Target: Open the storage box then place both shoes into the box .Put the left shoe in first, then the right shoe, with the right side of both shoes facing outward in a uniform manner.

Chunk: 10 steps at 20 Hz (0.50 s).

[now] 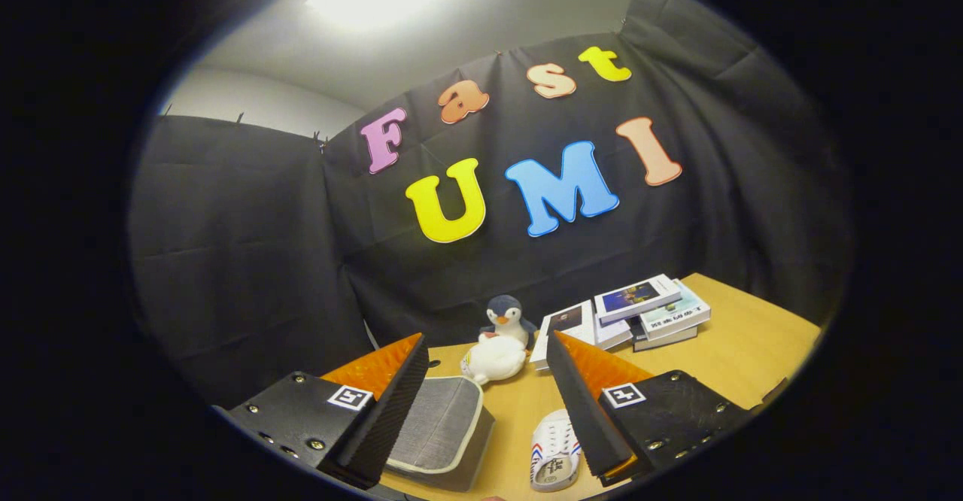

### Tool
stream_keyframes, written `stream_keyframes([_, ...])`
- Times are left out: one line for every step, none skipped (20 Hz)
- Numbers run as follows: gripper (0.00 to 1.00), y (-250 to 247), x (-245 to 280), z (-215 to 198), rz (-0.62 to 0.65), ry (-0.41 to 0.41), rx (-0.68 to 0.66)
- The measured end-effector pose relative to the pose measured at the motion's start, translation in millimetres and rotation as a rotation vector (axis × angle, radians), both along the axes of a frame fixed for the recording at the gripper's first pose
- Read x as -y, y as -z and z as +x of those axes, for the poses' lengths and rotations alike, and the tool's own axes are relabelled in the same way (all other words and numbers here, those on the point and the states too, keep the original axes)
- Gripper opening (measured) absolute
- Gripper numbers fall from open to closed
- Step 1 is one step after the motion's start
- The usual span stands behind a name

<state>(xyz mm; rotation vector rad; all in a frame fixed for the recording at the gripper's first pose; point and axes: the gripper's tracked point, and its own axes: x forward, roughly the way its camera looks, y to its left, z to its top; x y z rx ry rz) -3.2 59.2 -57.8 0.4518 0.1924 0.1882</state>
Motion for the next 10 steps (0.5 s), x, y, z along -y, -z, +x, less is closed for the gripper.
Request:
stream_keyframes([0.96, 4.8, -4.0, -1.0, 0.028, -0.009, -0.018])
stream_keyframes([0.96, 9.5, -7.1, -1.8, 0.055, -0.019, -0.038])
stream_keyframes([0.96, 16.1, -10.6, -1.1, 0.081, -0.027, -0.059])
stream_keyframes([0.96, 22.6, -13.5, -0.5, 0.111, -0.038, -0.079])
stream_keyframes([0.96, 31.8, -16.8, 0.8, 0.145, -0.05, -0.103])
stream_keyframes([0.96, 43.0, -22.9, 2.1, 0.182, -0.059, -0.132])
stream_keyframes([0.98, 49.3, -26.6, -2.1, 0.224, -0.073, -0.162])
stream_keyframes([0.98, 59.1, -31.8, -3.6, 0.262, -0.085, -0.197])
stream_keyframes([0.98, 67.7, -37.1, -6.4, 0.295, -0.1, -0.23])
stream_keyframes([0.98, 76.3, -42.6, -8.6, 0.321, -0.115, -0.26])
